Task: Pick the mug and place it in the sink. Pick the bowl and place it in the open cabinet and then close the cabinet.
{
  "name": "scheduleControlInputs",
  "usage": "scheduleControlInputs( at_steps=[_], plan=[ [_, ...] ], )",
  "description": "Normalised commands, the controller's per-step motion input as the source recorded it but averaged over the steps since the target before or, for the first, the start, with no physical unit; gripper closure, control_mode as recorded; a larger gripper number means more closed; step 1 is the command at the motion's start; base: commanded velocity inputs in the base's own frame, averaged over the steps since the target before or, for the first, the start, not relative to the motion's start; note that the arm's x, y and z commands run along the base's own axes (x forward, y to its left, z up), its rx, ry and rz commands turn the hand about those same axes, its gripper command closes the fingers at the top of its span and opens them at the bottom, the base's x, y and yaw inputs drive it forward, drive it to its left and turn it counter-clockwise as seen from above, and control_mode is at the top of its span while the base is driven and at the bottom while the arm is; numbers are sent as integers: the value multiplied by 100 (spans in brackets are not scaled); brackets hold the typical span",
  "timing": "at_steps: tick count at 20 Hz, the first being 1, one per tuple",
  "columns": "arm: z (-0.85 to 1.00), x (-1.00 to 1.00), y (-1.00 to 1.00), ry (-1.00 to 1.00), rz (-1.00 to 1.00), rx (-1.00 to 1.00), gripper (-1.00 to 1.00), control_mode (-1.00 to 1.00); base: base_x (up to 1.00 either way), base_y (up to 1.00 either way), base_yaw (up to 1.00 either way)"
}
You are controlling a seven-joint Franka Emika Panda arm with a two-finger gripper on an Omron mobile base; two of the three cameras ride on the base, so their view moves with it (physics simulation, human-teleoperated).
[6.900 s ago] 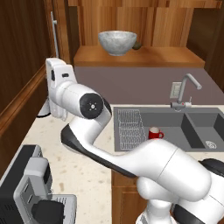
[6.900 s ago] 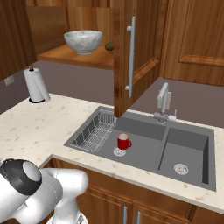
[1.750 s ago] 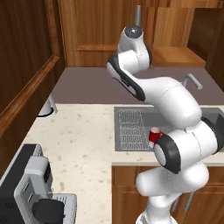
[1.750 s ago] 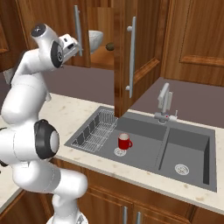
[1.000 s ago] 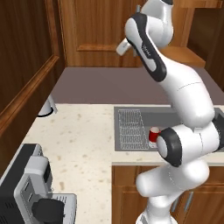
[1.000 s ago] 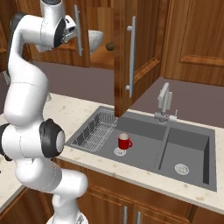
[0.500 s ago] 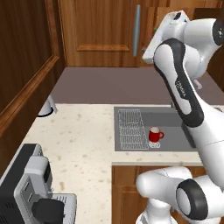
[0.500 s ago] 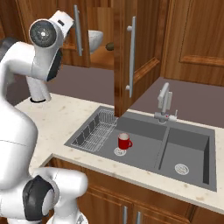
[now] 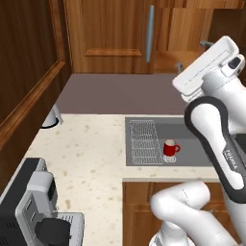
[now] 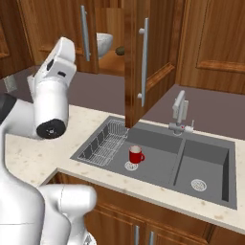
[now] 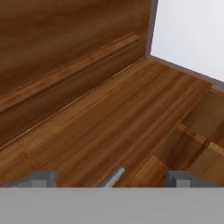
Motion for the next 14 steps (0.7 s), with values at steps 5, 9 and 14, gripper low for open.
scheduleControlInputs(
  at_steps=[5,9,14],
  plan=[
    [38,-100,-36,-14,-4,17,-100,-100,0,0,0],
    [31,-100,-49,8,-8,8,-100,-100,0,0,0],
    [32,-97,-69,20,-11,11,-100,-100,0,0,0]
  ],
)
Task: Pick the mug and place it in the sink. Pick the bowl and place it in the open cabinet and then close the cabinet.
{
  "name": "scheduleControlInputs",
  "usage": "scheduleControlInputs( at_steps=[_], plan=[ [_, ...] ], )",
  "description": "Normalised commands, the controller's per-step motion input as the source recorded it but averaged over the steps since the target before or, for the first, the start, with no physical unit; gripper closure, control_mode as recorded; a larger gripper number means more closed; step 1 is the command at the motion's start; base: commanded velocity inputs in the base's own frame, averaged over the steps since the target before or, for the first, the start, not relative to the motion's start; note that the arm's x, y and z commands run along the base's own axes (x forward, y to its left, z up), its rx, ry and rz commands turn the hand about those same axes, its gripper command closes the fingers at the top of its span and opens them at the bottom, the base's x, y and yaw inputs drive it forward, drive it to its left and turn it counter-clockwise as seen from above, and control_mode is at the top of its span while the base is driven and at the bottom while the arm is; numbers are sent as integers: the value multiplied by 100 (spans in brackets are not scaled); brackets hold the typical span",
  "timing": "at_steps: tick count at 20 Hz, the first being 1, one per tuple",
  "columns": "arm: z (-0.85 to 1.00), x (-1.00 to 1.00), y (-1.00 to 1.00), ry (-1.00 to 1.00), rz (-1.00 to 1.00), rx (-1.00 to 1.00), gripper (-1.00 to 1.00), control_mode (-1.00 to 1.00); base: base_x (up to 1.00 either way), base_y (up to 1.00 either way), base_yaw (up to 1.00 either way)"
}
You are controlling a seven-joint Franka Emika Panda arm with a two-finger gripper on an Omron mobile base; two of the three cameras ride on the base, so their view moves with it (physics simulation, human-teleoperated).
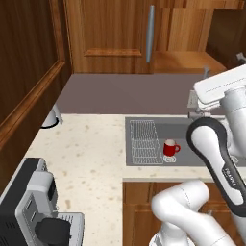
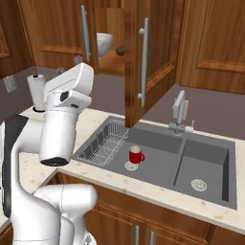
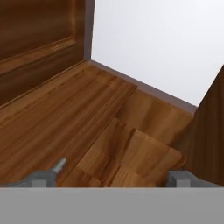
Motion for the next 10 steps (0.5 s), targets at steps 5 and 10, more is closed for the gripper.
scheduleControlInputs(
  at_steps=[5,10],
  plan=[
    [45,-100,-62,23,-8,7,-100,-100,0,0,0],
    [51,-100,-44,15,-10,7,-100,-100,0,0,0]
  ],
)
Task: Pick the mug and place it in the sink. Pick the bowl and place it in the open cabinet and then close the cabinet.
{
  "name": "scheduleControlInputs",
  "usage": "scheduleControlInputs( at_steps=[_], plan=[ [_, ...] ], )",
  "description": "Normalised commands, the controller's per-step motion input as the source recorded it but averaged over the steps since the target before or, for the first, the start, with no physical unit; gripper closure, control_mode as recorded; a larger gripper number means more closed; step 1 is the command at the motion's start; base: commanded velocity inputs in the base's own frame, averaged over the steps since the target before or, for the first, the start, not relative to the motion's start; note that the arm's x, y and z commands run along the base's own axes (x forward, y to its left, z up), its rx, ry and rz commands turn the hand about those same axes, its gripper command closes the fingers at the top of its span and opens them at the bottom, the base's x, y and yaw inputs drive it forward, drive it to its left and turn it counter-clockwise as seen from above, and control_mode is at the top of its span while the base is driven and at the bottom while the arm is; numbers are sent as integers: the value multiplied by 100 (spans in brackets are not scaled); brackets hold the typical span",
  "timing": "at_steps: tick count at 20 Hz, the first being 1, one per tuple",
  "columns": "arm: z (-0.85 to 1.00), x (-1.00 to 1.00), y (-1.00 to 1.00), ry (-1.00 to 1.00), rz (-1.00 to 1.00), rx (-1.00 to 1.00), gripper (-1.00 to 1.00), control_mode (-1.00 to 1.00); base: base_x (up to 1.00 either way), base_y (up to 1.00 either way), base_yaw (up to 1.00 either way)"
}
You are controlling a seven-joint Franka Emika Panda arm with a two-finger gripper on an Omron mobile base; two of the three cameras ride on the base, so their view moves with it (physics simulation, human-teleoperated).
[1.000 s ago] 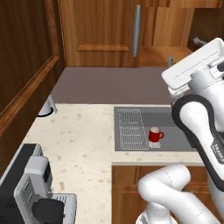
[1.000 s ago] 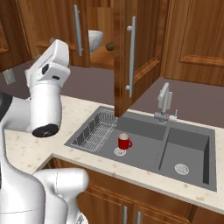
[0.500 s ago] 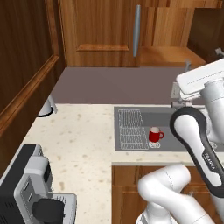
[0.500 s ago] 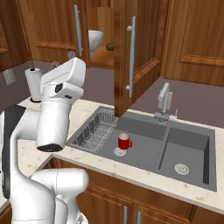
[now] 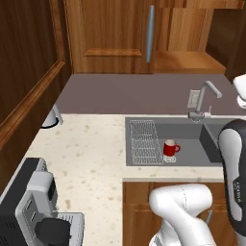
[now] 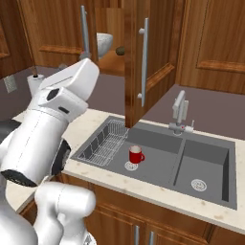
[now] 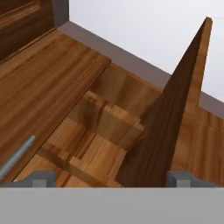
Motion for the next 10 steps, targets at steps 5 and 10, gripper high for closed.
scheduleControlInputs(
  at_steps=[5,10],
  plan=[
    [12,-97,-50,8,-9,7,-100,-100,0,0,0],
    [-32,-60,-73,12,-5,2,-100,-100,0,0,0]
  ],
)
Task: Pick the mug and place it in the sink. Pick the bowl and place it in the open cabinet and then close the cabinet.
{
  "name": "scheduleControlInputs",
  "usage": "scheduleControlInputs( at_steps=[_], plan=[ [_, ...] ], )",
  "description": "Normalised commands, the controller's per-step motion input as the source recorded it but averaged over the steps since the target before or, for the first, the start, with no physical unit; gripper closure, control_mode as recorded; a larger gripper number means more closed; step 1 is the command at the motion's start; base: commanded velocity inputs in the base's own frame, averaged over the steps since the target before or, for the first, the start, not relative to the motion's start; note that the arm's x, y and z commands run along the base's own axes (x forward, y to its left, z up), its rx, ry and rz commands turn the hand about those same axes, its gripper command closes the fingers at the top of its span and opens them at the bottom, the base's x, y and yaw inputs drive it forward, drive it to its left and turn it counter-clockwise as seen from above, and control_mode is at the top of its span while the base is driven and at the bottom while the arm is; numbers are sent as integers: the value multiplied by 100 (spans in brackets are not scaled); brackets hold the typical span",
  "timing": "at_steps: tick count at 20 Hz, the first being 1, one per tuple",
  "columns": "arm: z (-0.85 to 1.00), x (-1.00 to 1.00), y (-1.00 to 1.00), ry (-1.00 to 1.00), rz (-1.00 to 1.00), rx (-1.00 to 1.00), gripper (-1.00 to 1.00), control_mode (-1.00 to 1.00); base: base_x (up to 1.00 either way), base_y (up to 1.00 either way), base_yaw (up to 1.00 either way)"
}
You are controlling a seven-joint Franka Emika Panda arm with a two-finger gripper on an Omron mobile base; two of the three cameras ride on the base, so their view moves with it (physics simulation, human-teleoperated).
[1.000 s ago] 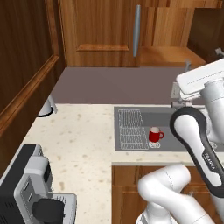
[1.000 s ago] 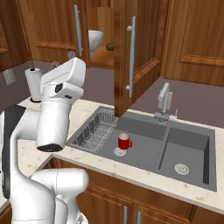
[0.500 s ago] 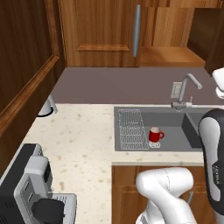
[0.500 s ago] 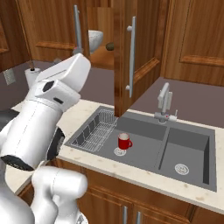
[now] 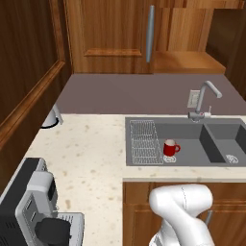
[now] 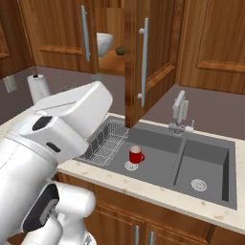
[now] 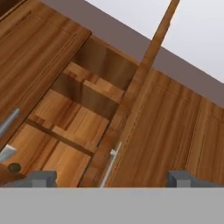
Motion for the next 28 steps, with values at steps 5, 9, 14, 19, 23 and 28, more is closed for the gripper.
scheduleControlInputs(
  at_steps=[5,9,14,19,23,28],
  plan=[
    [-39,-17,-74,13,-1,0,-100,-100,0,0,0],
    [-31,1,-71,24,0,0,-100,-100,0,0,0],
    [-32,24,-44,20,1,0,-100,-100,0,0,0],
    [-38,46,-22,17,2,0,-100,-100,0,0,0],
    [-47,33,-4,9,0,0,-100,-100,0,0,0],
    [-39,29,0,1,0,0,-100,-100,0,0,0]
  ],
)
